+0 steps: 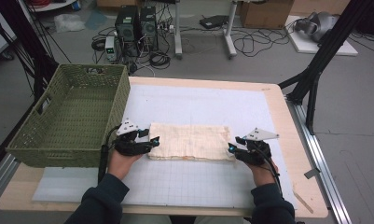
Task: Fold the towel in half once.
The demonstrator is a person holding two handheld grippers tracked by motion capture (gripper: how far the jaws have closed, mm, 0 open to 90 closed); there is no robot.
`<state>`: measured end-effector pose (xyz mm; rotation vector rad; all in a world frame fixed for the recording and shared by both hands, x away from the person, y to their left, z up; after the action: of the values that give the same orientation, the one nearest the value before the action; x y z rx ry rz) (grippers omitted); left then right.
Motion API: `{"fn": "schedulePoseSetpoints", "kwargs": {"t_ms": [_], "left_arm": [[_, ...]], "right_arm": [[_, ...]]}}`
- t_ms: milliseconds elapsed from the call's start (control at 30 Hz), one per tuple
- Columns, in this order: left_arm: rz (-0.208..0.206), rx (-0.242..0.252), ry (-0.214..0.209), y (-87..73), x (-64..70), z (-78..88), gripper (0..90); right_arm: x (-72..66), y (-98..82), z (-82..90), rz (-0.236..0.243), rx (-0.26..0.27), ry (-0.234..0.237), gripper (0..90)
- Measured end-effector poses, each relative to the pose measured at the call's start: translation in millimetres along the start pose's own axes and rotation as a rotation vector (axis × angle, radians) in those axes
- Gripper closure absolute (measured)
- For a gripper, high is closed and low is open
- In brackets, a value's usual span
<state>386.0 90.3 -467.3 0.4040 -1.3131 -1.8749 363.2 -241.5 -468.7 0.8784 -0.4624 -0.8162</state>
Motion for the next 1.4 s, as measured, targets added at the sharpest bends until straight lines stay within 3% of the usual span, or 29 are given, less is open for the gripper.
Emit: {"fn": "schedulePoseSetpoints", "kwargs": {"t_ms": [100,267,367,400,467,567,800,900,1000,1133,1200,1300,1367,1400], "left_arm": [[0.0,0.004,-0.01,-2.3,2.0,2.3,44.3],[0.008,-0.003,-0.014,-9.1,1.5,4.8,47.4],[0.008,-0.003,-0.015,-10.7,2.5,4.5,48.8],[0.007,-0.007,-0.012,-11.4,2.9,4.9,49.2],[0.004,-0.011,-0.009,-12.4,3.2,5.6,49.8],[0.011,-0.012,-0.005,-14.0,2.0,6.8,50.2],[0.028,-0.022,-0.007,-15.9,3.4,10.1,51.2],[0.034,-0.034,-0.014,-17.5,5.2,10.8,52.6],[0.038,-0.053,-0.022,-20.4,7.9,11.1,55.4],[0.037,-0.078,-0.031,-22.8,11.5,9.4,55.5],[0.029,-0.102,-0.032,-25.6,13.9,6.4,57.3],[-0.019,-0.147,-0.025,-31.1,18.1,2.5,63.6],[-0.043,-0.166,-0.012,-33.6,19.2,1.4,73.5],[-0.078,-0.181,0.002,-35.3,19.0,1.2,80.1]], "right_arm": [[-7.2,-10.4,2.6,0.025,-0.015,0.034,60.6],[-18.9,-15.9,4.6,0.024,-0.009,0.1,58.3],[-24.5,-20.6,-1.1,0.047,-0.042,0.121,56.0],[-24.7,-22.6,-3.7,0.06,-0.057,0.114,58.7],[-24.6,-26.3,-6.1,0.084,-0.09,0.107,73.6],[-23.7,-24.6,-1.7,0.094,-0.082,0.11,86.4],[-19.7,-17.9,9.2,0.12,-0.048,0.095,87.2],[-14.6,-20.8,11.3,0.126,-0.059,0.078,87.3],[-13.6,-25.8,8.9,0.128,-0.086,0.081,87.1],[-20.3,-23.2,7.7,0.13,-0.074,0.123,86.3],[-22.7,-23.0,6.5,0.14,-0.081,0.123,86.3],[-21.8,-23.8,6.1,0.133,-0.087,0.118,86.3],[-20.8,-23.6,6.8,0.124,-0.082,0.114,86.3],[-20.3,-23.6,6.9,0.126,-0.083,0.112,86.3]]}}
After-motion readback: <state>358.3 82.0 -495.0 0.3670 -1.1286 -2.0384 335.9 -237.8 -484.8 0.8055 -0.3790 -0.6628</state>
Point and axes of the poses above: each handheld gripper's, and its own axes: z roughly backward along the jaws, y roughly out of its top, x roughly to its right, the point moved 8 cm from there along -z, roughly forward along the jaws, and after that the axes turned 1 degree about x, right-handed, at the moved point
